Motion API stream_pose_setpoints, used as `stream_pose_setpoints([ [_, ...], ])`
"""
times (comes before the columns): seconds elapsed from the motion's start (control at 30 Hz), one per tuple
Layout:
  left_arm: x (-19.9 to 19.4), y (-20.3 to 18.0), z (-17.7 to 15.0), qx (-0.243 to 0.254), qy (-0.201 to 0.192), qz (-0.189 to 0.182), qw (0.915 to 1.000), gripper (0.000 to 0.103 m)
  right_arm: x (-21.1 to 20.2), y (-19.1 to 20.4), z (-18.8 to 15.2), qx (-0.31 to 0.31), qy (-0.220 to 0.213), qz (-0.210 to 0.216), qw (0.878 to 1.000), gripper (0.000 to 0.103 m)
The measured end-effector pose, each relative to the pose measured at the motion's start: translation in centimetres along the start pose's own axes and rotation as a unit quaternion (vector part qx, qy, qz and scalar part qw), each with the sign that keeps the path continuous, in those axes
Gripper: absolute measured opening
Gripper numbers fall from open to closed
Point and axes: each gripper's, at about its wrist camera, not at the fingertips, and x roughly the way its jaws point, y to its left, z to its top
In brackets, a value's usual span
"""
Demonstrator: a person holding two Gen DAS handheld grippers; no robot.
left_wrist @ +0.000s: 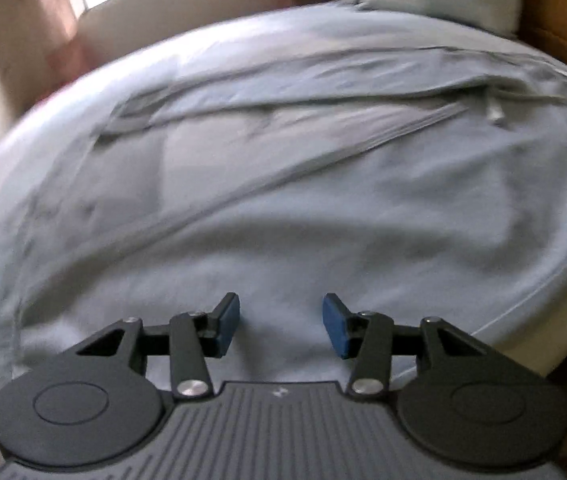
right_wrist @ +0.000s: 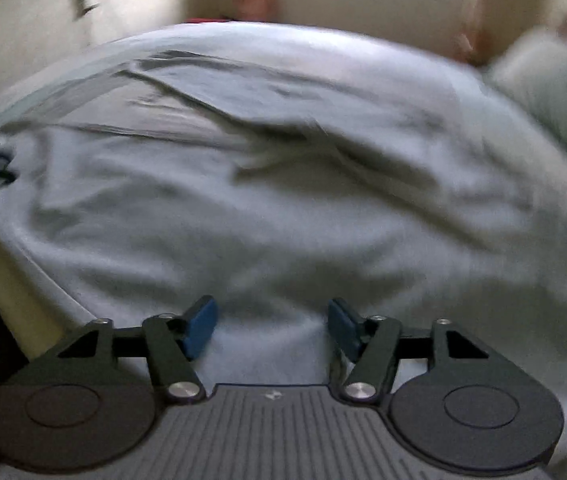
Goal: Fold clothes
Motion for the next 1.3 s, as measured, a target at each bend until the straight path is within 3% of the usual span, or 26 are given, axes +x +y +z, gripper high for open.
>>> stream_pose_setpoints([
  [0.07,-0.2,1.7,-0.3,-0.038,0.017,0.012,0.9991,0.071,-0.8,-0.7,-0.9,0.024,-0.004,-0.002,1.000,0.076],
  [0.1,-0.2,2.4,-0.3,-0.046,0.027,0.022,0.9983,0.073,-1.2,-1.0,-1.3,0.033,-0.005,-0.004,0.999,0.079],
  [0.2,-0.4,2.8,0.9,-0.046,0.040,0.043,0.9972,0.067,-2.2,-1.3,-1.2,0.037,0.003,-0.018,0.999,0.080],
  [0.27,-0.9,2.6,1.9,-0.037,0.029,0.052,0.9975,0.066,-2.7,-2.0,-0.7,0.048,-0.019,-0.038,0.998,0.084],
  [0.37,-1.0,2.0,4.0,-0.041,0.009,0.024,0.9988,0.067,-2.6,-3.4,0.1,0.076,-0.041,-0.066,0.994,0.093],
  [0.47,0.3,1.5,5.2,-0.041,0.015,0.016,0.9989,0.069,-0.8,-5.0,0.3,0.131,-0.009,-0.092,0.987,0.095],
  [0.53,1.3,1.7,5.4,-0.046,0.029,0.019,0.9983,0.069,-0.2,-4.9,-0.5,0.138,-0.003,-0.097,0.986,0.103],
  [0.63,2.8,3.8,4.2,-0.086,0.063,0.034,0.9937,0.069,-0.1,-4.3,-1.9,0.130,-0.021,-0.105,0.986,0.103],
  [0.67,2.9,4.7,3.6,-0.094,0.065,0.036,0.9928,0.076,-0.2,-4.1,-2.3,0.131,-0.030,-0.108,0.985,0.103],
  [0.77,2.7,7.3,2.4,-0.123,0.077,0.052,0.9880,0.078,-0.5,-3.9,-2.5,0.133,-0.038,-0.113,0.984,0.103],
  [0.9,1.9,10.0,3.1,-0.130,0.095,0.116,0.9801,0.072,-0.5,-3.6,-2.4,0.138,-0.036,-0.124,0.982,0.103],
  [1.1,2.2,13.0,4.9,-0.182,0.071,0.053,0.9793,0.073,-0.2,-3.3,-2.5,0.142,-0.043,-0.133,0.980,0.103],
  [1.13,2.7,13.3,5.0,-0.181,0.073,0.052,0.9795,0.073,-0.3,-3.3,-2.5,0.142,-0.042,-0.132,0.980,0.103],
  [1.23,4.2,15.3,3.9,-0.195,0.097,0.095,0.9714,0.078,-0.3,-3.4,-2.5,0.141,-0.040,-0.129,0.981,0.103],
  [1.3,3.8,16.7,3.3,-0.215,0.083,0.098,0.9681,0.074,-0.4,-3.5,-2.5,0.140,-0.038,-0.127,0.981,0.103],
])
